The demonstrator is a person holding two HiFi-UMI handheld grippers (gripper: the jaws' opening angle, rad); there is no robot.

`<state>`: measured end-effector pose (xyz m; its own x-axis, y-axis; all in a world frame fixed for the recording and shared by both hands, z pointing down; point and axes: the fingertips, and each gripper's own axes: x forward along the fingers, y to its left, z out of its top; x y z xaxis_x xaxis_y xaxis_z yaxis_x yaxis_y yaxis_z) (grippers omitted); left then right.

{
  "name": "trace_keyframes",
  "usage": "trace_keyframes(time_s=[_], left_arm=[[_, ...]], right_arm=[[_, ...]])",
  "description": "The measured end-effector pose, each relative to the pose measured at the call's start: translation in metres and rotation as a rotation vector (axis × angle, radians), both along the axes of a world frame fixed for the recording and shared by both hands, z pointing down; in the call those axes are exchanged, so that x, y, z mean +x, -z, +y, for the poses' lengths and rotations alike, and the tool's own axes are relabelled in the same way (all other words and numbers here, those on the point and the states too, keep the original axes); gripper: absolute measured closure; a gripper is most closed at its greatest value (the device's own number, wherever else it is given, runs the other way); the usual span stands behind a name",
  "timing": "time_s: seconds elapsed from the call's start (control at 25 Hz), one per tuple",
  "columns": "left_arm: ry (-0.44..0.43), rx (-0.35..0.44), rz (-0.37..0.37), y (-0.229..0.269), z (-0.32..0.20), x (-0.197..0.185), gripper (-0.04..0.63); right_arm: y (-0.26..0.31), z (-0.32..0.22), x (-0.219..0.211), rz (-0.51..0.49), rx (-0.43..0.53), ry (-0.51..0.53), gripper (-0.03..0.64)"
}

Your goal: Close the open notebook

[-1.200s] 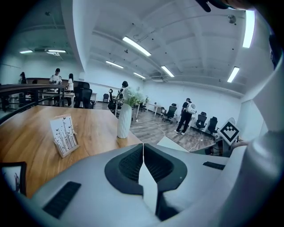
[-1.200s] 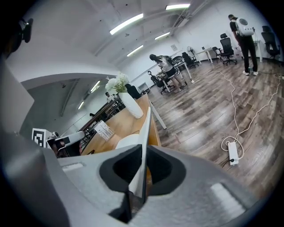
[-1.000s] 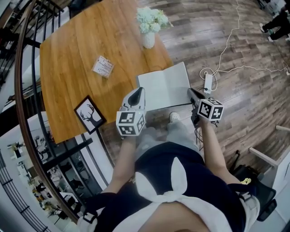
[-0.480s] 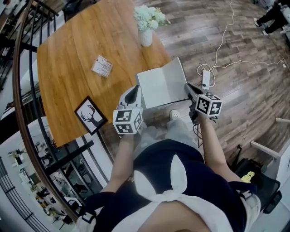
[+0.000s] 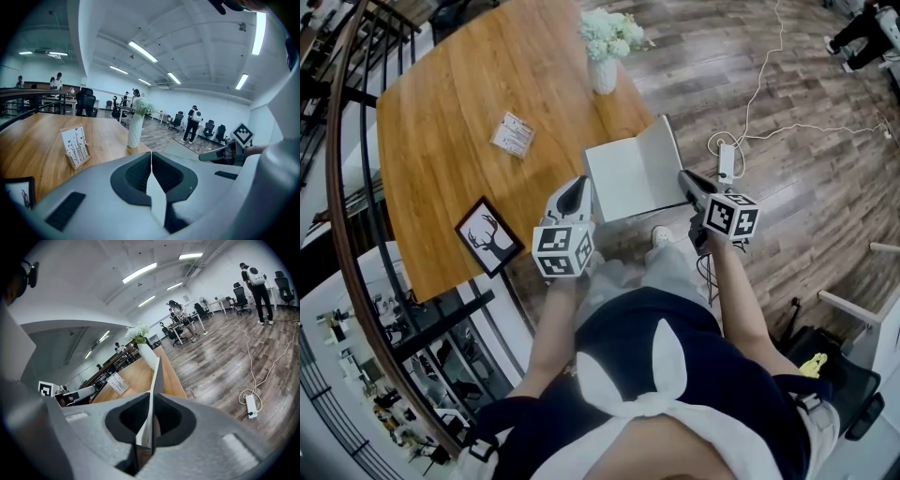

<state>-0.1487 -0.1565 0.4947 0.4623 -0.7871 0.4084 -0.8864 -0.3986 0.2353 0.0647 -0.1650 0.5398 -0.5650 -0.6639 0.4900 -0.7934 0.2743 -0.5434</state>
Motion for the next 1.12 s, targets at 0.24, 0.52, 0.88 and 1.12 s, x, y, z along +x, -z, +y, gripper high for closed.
trace_keyframes(time_s=[0.24,0.52,0.88,1.12], left_arm=[[0.012,0.002,-0.001,0.001,0.006,-0.007,0.572],[0.020,0.000,-0.003,0.000,0.014,-0.013,0.572],[0.020,-0.002,-0.006,0.000,0.020,-0.015,0.572],[0.023,-0.001,-0.007,0.000,0.023,-0.016,0.572]], right_arm=[[0.003,0.003,-0.007,-0.021,0.003,0.006,0.583],[0.009,0.005,-0.021,-0.041,0.015,0.023,0.581],[0.013,0.008,-0.040,-0.078,0.030,0.053,0.575],[0.015,0.010,-0.054,-0.117,0.032,0.075,0.571]])
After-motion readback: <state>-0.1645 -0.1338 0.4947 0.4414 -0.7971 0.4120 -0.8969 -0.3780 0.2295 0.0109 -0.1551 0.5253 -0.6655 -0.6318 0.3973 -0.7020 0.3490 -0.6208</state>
